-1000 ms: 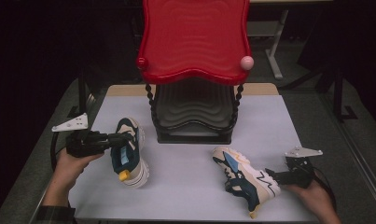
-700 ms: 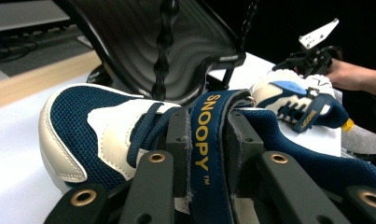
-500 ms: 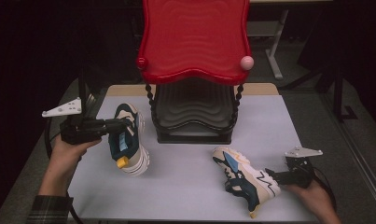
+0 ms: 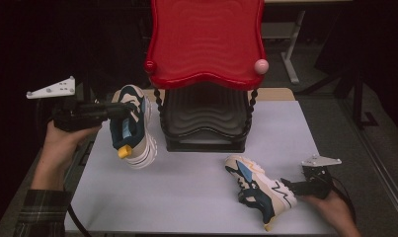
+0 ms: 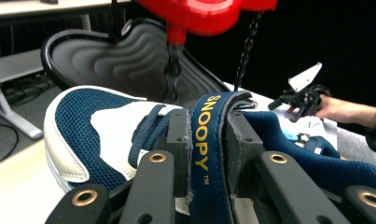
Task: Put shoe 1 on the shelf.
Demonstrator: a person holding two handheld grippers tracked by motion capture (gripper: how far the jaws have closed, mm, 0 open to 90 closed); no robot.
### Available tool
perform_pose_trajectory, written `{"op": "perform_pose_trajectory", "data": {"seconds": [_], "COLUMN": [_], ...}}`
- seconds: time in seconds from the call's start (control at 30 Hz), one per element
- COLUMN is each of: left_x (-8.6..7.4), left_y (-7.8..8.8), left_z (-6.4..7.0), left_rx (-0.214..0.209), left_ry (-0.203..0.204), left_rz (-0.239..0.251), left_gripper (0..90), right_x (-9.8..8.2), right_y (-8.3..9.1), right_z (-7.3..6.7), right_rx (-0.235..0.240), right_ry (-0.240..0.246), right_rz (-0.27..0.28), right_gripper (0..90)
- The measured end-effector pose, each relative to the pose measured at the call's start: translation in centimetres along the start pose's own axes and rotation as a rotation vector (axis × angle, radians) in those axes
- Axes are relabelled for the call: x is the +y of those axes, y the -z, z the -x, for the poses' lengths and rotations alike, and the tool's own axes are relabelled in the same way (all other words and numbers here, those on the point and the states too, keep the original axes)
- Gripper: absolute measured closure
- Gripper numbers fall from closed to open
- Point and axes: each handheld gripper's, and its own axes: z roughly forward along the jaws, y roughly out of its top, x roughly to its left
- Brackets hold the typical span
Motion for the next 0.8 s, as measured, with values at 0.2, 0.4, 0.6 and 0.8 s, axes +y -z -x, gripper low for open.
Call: {"op": "perform_pose_trajectory", "data": {"seconds": [0.2, 0.4, 0.6, 0.8], "left_x": [2.7, 5.5, 8.0, 10.6], "left_y": [0.6, 1.3, 2.0, 2.7], "left_z": [0.0, 0.0, 0.0, -0.2], "left_rx": [0.002, 0.013, 0.033, 0.040], "left_ry": [-0.032, -0.067, -0.101, -0.129], "left_rz": [0.029, 0.053, 0.060, 0.093], "left_gripper": [74.0, 74.1, 74.3, 74.4], "right_x": [0.0, 0.0, 0.0, 0.0], "right_y": [0.0, 0.0, 0.0, 0.0], "right_z": [0.0, 0.0, 0.0, 0.0], "right_rx": [-0.001, -0.001, -0.002, -0.002], "right_ry": [0.000, -0.001, 0.000, 0.000], "right_rz": [0.000, 0.000, -0.001, -0.001], "right_gripper": [2.8, 2.8, 2.8, 2.8]}}
